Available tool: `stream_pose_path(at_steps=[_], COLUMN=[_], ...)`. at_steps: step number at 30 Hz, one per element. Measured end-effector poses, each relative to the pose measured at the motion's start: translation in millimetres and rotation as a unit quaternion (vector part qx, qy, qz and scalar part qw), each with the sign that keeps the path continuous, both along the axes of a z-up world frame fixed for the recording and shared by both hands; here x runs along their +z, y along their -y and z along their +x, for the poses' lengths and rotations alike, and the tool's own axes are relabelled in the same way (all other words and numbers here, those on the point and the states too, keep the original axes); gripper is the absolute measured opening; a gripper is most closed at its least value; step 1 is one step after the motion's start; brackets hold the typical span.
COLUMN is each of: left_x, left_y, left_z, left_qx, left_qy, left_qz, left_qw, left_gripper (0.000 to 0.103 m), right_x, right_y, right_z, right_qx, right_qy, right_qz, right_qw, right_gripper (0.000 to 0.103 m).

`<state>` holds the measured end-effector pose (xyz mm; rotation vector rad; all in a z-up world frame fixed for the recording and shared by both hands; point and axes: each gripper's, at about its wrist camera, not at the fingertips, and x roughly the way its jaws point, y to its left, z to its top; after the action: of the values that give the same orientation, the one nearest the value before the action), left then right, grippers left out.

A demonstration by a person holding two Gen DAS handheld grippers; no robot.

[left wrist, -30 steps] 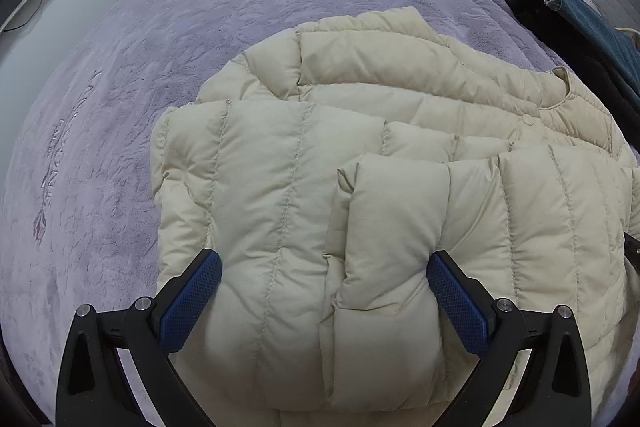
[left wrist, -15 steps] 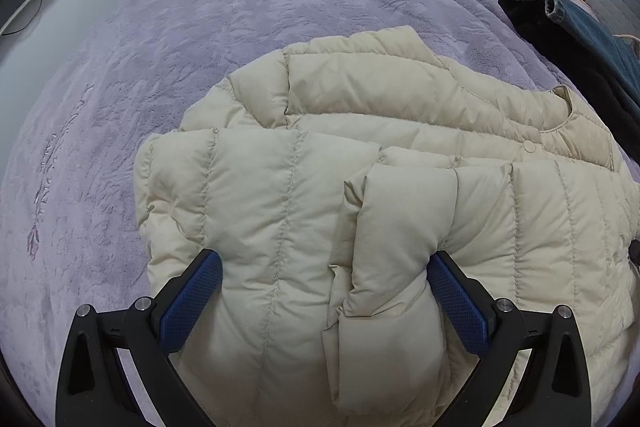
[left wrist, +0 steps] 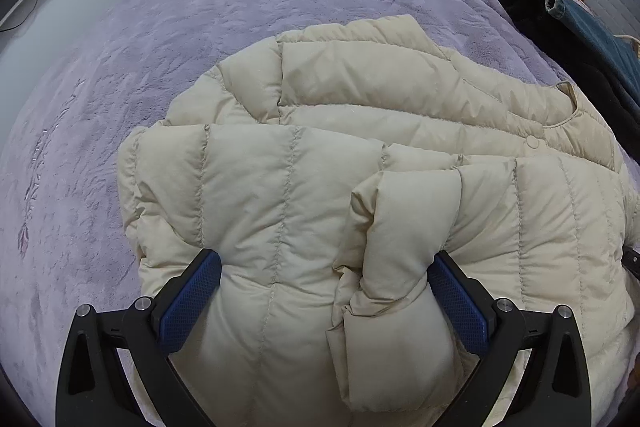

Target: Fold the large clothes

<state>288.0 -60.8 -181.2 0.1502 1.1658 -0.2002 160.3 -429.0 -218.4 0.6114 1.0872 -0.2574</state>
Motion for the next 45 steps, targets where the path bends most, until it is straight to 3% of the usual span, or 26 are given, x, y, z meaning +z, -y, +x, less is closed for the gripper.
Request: stream_pose_path(at_steps=[9, 11, 13, 19, 23, 29, 33, 36, 38, 45], left_x=[37, 43, 47, 44, 9, 14, 29, 52, 66, 96], left_y=[-18, -23, -27, -33, -33, -47, -53, -52, -52, -50], left_z=[-13, -17, -22, -18, -16, -25, -24, -32, -40, -89], left_qx=[0.008, 0.006, 0.005, 0.019, 0.016, 0.023, 0.037, 0.033, 0.028, 0.011], left_qy=[0.011, 0.011, 0.008, 0.009, -0.039, -0.035, -0.031, -0.018, -0.013, -0.029], left_qz=[-0.01, -0.011, -0.009, 0.009, 0.057, 0.039, 0.027, 0.019, 0.018, 0.012], left_qw=[0.9999, 0.9999, 0.9999, 0.9997, 0.9975, 0.9984, 0.9985, 0.9991, 0.9994, 0.9994], left_gripper=[0.103, 0.103, 0.103, 0.103, 0.103, 0.103, 0.103, 0.103, 0.103, 0.103], right_x=[32, 40, 48, 61, 54, 59, 68, 81, 89, 101], right_y=[-6, -9, -14, -30, -32, -37, -38, -39, -40, -47], right_z=[-3, -8, -14, -25, -37, -59, -76, -89, -97, -120], right_qx=[0.004, 0.007, 0.011, 0.032, 0.024, 0.031, 0.028, 0.03, 0.033, 0.048], right_qy=[0.002, 0.004, 0.008, -0.002, -0.026, -0.04, -0.043, -0.033, -0.029, -0.025], right_qz=[0.006, 0.008, 0.008, -0.01, -0.007, -0.004, 0.005, 0.015, 0.02, 0.043], right_qw=[1.0, 1.0, 1.0, 0.999, 0.999, 0.999, 0.999, 0.999, 0.999, 0.998], right_gripper=[0.017, 0.03, 0.061, 0.061, 0.061, 0.062, 0.063, 0.075, 0.075, 0.083])
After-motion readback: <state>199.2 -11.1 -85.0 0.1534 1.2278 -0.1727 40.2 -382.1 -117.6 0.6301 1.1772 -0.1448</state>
